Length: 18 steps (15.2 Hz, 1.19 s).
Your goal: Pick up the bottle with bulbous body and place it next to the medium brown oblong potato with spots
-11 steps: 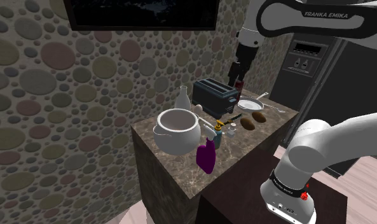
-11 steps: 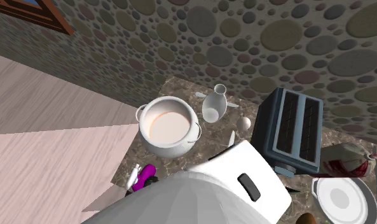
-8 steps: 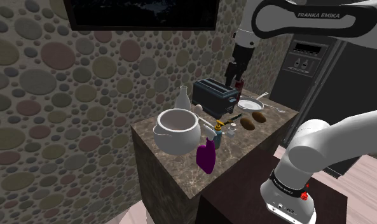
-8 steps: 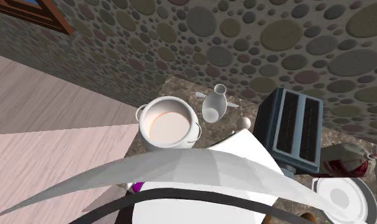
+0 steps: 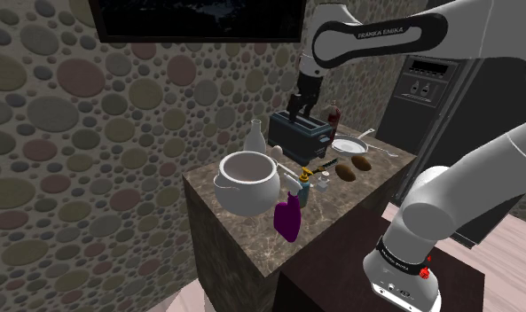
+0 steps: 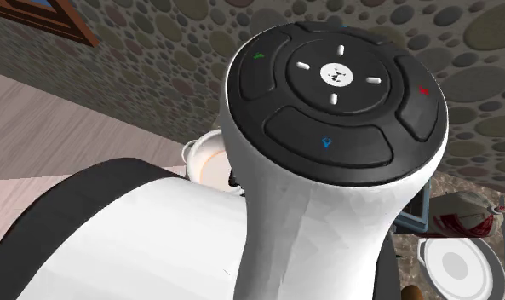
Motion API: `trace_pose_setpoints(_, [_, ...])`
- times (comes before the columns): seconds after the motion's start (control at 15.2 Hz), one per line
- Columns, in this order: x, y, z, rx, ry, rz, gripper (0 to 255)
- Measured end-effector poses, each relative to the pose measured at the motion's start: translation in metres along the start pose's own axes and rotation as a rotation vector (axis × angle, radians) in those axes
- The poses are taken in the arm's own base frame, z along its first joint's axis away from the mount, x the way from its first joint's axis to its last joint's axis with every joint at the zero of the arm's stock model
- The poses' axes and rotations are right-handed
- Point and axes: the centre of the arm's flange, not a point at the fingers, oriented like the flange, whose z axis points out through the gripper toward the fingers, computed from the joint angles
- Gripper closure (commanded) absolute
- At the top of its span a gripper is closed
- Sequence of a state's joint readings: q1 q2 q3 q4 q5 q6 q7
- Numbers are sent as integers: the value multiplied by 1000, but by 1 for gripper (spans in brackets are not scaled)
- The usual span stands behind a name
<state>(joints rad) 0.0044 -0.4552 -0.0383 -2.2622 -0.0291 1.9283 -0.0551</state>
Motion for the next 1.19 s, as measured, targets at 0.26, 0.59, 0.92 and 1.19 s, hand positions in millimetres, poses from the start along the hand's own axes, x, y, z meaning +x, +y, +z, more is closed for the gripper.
trace_pose_setpoints(0.26, [46,6,24,1,8,11,0])
trace_pose_setpoints(0.59, [99,9,58,2,17,26,0])
trace_pose_setpoints(0.92, [156,15,91,3,27,39,0])
trace_pose_setpoints(1.19, [190,20,111,4,32,48,0])
